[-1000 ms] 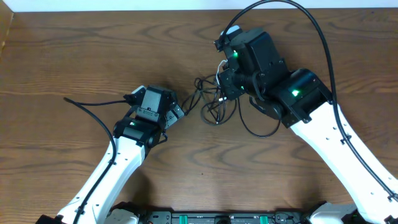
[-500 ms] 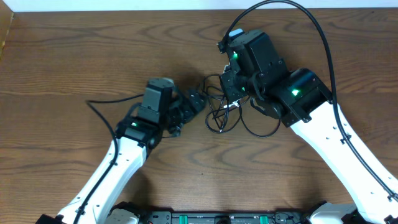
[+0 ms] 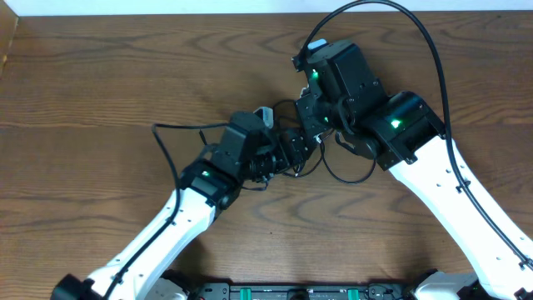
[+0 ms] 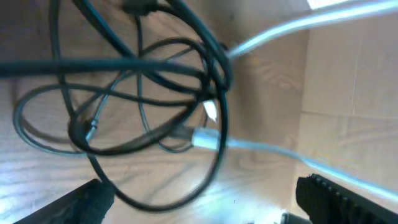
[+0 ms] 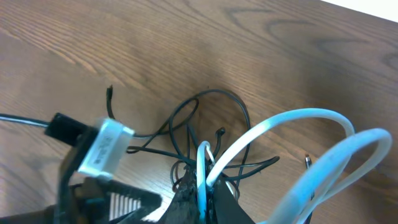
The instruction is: Untangle cables
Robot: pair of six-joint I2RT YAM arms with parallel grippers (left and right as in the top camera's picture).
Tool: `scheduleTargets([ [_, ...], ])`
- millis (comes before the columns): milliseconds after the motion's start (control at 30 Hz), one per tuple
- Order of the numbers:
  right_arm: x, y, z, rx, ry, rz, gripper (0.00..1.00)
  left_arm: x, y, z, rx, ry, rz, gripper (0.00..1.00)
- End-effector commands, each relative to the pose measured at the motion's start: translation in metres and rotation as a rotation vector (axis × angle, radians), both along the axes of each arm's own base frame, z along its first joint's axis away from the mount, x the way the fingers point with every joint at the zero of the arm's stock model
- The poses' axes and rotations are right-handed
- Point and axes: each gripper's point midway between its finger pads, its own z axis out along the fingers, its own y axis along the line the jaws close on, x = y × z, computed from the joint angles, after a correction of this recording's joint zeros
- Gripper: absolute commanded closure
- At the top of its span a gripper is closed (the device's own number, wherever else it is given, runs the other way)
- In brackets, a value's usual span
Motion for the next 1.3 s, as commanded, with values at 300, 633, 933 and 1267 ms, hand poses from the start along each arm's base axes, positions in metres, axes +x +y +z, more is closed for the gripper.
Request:
scheduleTargets([
  [300, -0.004, -0.004, 0.001, 0.002, 0.02, -0.016, 0.99, 0.032, 0.012, -0.077, 0.098, 0.191, 0.264, 0.1],
  [633, -0.002, -0.015, 0.001, -0.043, 0.002, -0.051, 0.99, 0.024, 0.063, -0.13, 0.325, 0.31, 0.397, 0.16],
  [933, 0.008, -0.08, 0.017, -0.161, -0.076, -0.288, 0.99, 0.019, 0.092, -0.139, 0.403, 0.356, 0.447, 0.0],
  [1267, 0.027, -0.254, 0.012, -0.36, -0.021, -0.74, 0.99, 0.019, 0.092, -0.139, 0.403, 0.356, 0.447, 0.02],
])
